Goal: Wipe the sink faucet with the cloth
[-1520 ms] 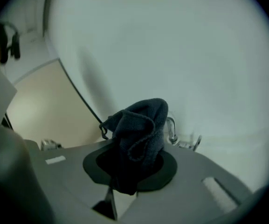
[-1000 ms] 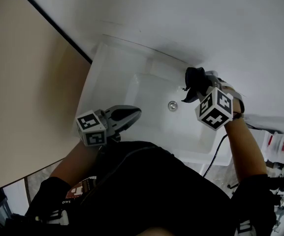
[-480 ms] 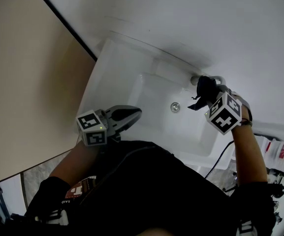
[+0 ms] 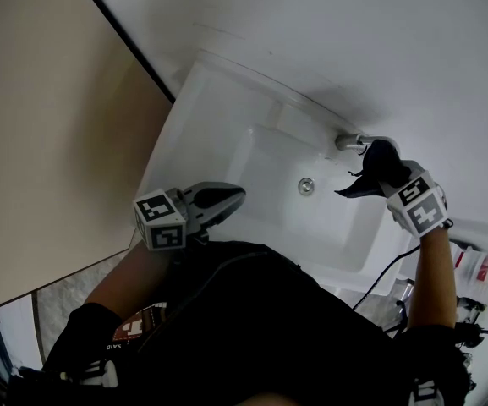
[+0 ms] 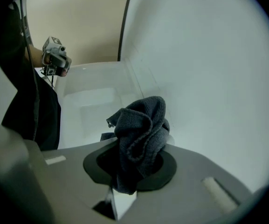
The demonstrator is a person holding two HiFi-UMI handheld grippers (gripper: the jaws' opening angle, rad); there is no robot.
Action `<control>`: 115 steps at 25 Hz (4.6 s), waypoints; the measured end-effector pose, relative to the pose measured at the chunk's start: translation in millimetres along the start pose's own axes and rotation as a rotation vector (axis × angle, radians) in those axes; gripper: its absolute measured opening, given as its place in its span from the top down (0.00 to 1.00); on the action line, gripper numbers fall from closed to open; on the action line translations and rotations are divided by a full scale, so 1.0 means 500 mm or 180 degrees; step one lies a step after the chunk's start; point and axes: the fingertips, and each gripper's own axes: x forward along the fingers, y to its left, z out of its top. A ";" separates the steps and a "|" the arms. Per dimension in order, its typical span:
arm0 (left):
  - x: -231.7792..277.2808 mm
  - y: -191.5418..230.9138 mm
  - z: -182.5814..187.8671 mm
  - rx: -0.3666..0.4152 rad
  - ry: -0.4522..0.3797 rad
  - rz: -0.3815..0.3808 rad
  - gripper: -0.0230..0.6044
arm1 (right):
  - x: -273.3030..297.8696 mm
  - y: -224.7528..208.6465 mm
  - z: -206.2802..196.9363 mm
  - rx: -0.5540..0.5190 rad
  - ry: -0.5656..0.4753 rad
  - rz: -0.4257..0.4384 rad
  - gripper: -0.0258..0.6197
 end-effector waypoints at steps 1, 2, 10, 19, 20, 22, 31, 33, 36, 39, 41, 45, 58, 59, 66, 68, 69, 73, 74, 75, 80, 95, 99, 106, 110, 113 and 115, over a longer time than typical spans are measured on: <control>-0.002 0.001 -0.001 -0.0001 -0.0004 -0.0002 0.97 | -0.002 -0.003 0.001 0.0053 -0.0028 0.0030 0.87; -0.005 0.001 -0.002 -0.0006 -0.0011 -0.0001 0.97 | -0.001 -0.006 0.003 0.0076 -0.0032 0.0047 0.87; -0.004 -0.001 0.005 0.0000 -0.0032 -0.0052 0.97 | 0.104 -0.031 0.038 -0.0966 0.1000 -0.0065 0.86; -0.054 0.021 0.015 0.0043 -0.0185 0.0060 0.97 | 0.319 -0.077 0.017 -0.1971 0.2427 -0.0035 0.86; -0.064 0.027 0.017 0.0042 -0.0197 0.0092 0.97 | 0.336 -0.082 0.006 -0.1939 0.2530 0.0000 0.86; -0.080 0.043 0.021 0.0011 -0.0233 0.0153 0.97 | 0.364 -0.084 0.002 -0.1828 0.2601 0.0067 0.86; -0.101 0.074 0.005 -0.0102 -0.0244 0.0275 0.97 | 0.485 -0.057 -0.019 -0.1957 0.2656 0.0059 0.86; -0.099 0.073 0.002 -0.0106 -0.0276 0.0243 0.97 | 0.472 -0.053 -0.018 -0.1803 0.2624 0.0221 0.86; -0.091 0.060 0.007 -0.0091 -0.0242 0.0186 0.97 | 0.404 -0.048 -0.018 -0.1472 0.2563 0.0555 0.86; -0.079 0.048 0.002 -0.0104 -0.0179 0.0149 0.97 | 0.304 -0.054 0.014 -0.1238 0.2278 0.0702 0.86; -0.063 0.037 -0.002 -0.0100 -0.0139 0.0104 0.97 | 0.236 -0.074 0.010 -0.1227 0.2298 0.0641 0.86; -0.026 0.015 -0.004 -0.0052 -0.0045 -0.0032 0.97 | 0.130 -0.096 0.002 -0.0795 0.1966 0.0797 0.86; 0.010 -0.025 0.006 -0.0026 0.0149 -0.0013 0.97 | -0.054 -0.101 -0.021 0.1454 -0.1472 0.0766 0.86; 0.016 -0.030 0.007 -0.0015 0.0178 -0.0024 0.97 | -0.059 -0.089 -0.022 0.1602 -0.1733 0.0693 0.86; 0.083 -0.069 0.000 0.0010 0.0385 -0.0056 0.97 | -0.070 -0.019 -0.039 0.2043 -0.2542 0.0815 0.86; 0.094 -0.076 -0.001 0.0021 0.0453 -0.0063 0.97 | -0.070 -0.013 -0.040 0.2127 -0.2712 0.0774 0.86; 0.099 -0.079 -0.003 0.0032 0.0489 -0.0068 0.97 | -0.069 -0.011 -0.039 0.2131 -0.2765 0.0748 0.86; 0.123 -0.094 -0.013 0.0097 0.0588 -0.0057 0.97 | -0.054 0.026 -0.047 0.2028 -0.2767 0.0848 0.86; 0.128 -0.097 -0.012 0.0107 0.0593 -0.0049 0.97 | -0.048 0.034 -0.053 0.2030 -0.2778 0.0867 0.86; 0.131 -0.099 -0.010 0.0115 0.0596 -0.0040 0.97 | -0.046 0.034 -0.061 0.2089 -0.2845 0.0870 0.86; 0.136 -0.100 -0.013 0.0157 0.0638 0.0021 0.97 | -0.070 -0.083 -0.081 0.2746 -0.3587 0.0826 0.86; 0.164 -0.120 -0.049 0.0203 0.0800 0.0047 0.97 | 0.117 -0.247 -0.054 0.2980 -0.2980 0.0462 0.86; 0.169 -0.121 -0.058 0.0178 0.0821 0.0025 0.97 | 0.173 -0.216 -0.075 0.3265 -0.2823 0.0355 0.87; 0.185 -0.121 -0.065 0.0151 0.0874 -0.0023 0.97 | 0.248 -0.154 -0.081 0.3208 -0.2399 0.0331 0.87; 0.192 -0.125 -0.067 0.0147 0.0900 -0.0050 0.97 | 0.257 -0.134 -0.078 0.3325 -0.2441 0.0299 0.87; 0.194 -0.126 -0.072 0.0143 0.0926 -0.0048 0.97 | 0.254 -0.096 -0.053 0.3275 -0.2497 0.0568 0.87; 0.194 -0.125 -0.073 0.0151 0.0936 -0.0027 0.97 | 0.257 -0.059 -0.023 0.3308 -0.2601 0.0915 0.87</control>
